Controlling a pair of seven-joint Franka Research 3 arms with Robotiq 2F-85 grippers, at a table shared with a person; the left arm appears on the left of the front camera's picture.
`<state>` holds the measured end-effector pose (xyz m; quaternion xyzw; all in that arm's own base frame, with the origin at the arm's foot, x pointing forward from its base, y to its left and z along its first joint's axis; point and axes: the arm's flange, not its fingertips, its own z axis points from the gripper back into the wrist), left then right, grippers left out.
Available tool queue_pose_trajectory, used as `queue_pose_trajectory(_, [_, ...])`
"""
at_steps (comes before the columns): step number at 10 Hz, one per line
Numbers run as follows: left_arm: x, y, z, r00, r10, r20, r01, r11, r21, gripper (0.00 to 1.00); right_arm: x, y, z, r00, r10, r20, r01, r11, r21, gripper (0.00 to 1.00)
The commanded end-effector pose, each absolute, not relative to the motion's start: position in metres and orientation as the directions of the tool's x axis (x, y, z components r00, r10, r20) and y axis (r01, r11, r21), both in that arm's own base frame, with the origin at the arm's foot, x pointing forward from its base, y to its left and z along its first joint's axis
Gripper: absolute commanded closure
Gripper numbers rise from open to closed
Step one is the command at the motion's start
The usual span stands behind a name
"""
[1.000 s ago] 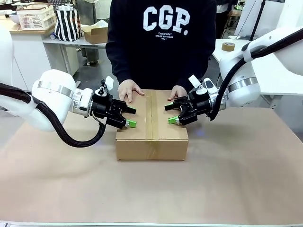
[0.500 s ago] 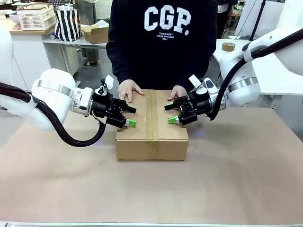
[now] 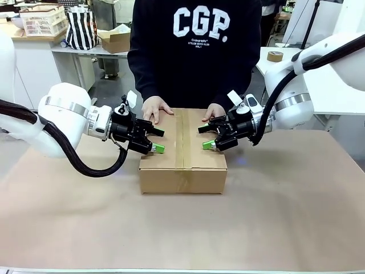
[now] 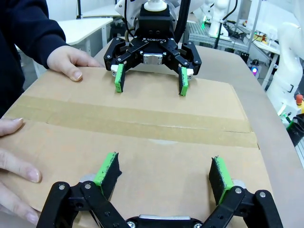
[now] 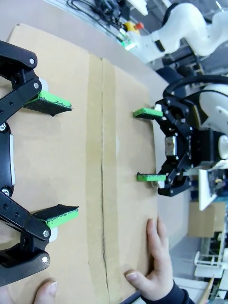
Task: Pack the gift set into the box.
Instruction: Press and hold the closed box until the human finishes sealing it.
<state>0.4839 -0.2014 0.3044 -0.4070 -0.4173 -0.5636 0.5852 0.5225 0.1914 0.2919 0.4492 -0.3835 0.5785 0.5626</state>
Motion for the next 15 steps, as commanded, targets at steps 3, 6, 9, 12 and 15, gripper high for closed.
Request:
queue_pose_trajectory(3, [0.4828, -0.2005, 0.3009, 0.011, -0.326, 0.945, 0.999, 0.033, 0.0, 0.0, 0.522, 0.1908, 0.29, 0.041, 0.304, 0.952, -0.995, -0.073, 0.067, 0.0])
queue_pose_trajectory(6, [0.4828, -0.2005, 0.3009, 0.011, -0.326, 0.945, 0.999, 0.033, 0.0, 0.0, 0.522, 0.1908, 0.29, 0.041, 0.304, 0.952, -0.995, -0.073, 0.067, 0.0])
queue_pose_trajectory(9, [0.4828, -0.2005, 0.3009, 0.011, -0.326, 0.945, 0.999, 0.033, 0.0, 0.0, 0.522, 0.1908, 0.29, 0.041, 0.304, 0.952, -0.995, -0.073, 0.067, 0.0])
queue_pose_trajectory(12, [0.4828, -0.2005, 0.3009, 0.011, -0.326, 0.945, 0.999, 0.033, 0.0, 0.0, 0.522, 0.1908, 0.29, 0.041, 0.304, 0.952, -0.995, -0.073, 0.067, 0.0])
queue_pose_trajectory(15, [0.4828, -0.2005, 0.3009, 0.011, -0.326, 0.945, 0.999, 0.033, 0.0, 0.0, 0.522, 0.1908, 0.29, 0.041, 0.304, 0.952, -0.995, -0.073, 0.067, 0.0])
